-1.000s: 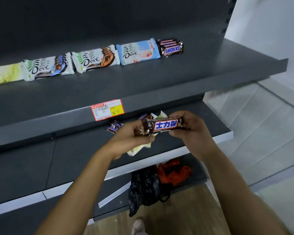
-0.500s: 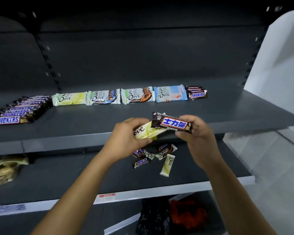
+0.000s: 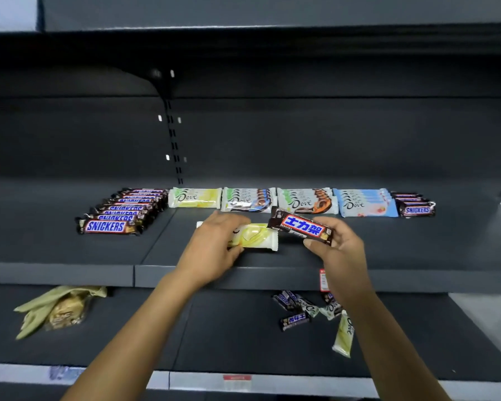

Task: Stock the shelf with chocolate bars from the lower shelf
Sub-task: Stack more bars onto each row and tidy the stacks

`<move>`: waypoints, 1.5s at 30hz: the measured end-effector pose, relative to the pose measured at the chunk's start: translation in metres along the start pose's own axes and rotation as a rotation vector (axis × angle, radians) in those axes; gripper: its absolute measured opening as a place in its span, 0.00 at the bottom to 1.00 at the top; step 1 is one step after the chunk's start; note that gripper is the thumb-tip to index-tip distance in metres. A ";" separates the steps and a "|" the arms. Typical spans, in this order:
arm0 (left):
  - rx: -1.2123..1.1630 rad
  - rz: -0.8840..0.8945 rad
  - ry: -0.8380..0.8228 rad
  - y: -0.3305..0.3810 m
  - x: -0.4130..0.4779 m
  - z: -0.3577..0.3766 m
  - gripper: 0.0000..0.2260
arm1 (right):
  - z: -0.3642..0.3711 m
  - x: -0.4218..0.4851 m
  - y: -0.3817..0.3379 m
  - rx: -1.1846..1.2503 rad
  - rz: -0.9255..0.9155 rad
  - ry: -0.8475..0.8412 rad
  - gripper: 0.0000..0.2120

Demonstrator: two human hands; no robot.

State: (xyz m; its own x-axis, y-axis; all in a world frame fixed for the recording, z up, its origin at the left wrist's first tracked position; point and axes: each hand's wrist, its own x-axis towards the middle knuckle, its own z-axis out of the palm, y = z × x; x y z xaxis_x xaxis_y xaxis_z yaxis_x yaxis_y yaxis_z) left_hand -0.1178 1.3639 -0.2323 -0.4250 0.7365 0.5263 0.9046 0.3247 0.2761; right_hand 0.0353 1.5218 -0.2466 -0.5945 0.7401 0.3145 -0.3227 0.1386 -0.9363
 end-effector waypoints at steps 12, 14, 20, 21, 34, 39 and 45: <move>0.076 -0.032 -0.067 -0.107 0.014 -0.021 0.25 | 0.103 0.031 0.029 -0.066 0.051 -0.022 0.19; 0.076 -0.029 -0.077 -0.122 0.023 -0.017 0.24 | 0.113 0.038 0.035 -0.101 0.053 -0.019 0.20; 0.132 -0.092 -0.112 -0.159 0.064 0.002 0.21 | 0.130 0.055 0.048 -0.190 0.081 0.016 0.19; 0.145 -0.102 -0.116 -0.163 0.070 0.006 0.21 | 0.132 0.056 0.048 -0.203 0.085 0.018 0.20; 0.099 -0.177 -0.127 -0.200 0.104 0.039 0.23 | 0.130 0.066 0.059 -0.338 0.070 0.080 0.19; -0.018 -0.206 -0.091 -0.210 0.102 0.041 0.23 | 0.130 0.067 0.063 -0.361 0.082 0.103 0.19; -0.105 -0.205 -0.061 -0.208 0.103 0.045 0.22 | 0.131 0.064 0.060 -0.394 0.075 0.099 0.19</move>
State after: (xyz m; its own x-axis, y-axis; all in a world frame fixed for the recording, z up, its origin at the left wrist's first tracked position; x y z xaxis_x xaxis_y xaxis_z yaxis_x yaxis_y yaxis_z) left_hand -0.3485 1.3993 -0.2719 -0.5937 0.6972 0.4018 0.7899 0.4099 0.4561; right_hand -0.1187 1.4916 -0.2622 -0.5260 0.8146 0.2447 0.0371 0.3094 -0.9502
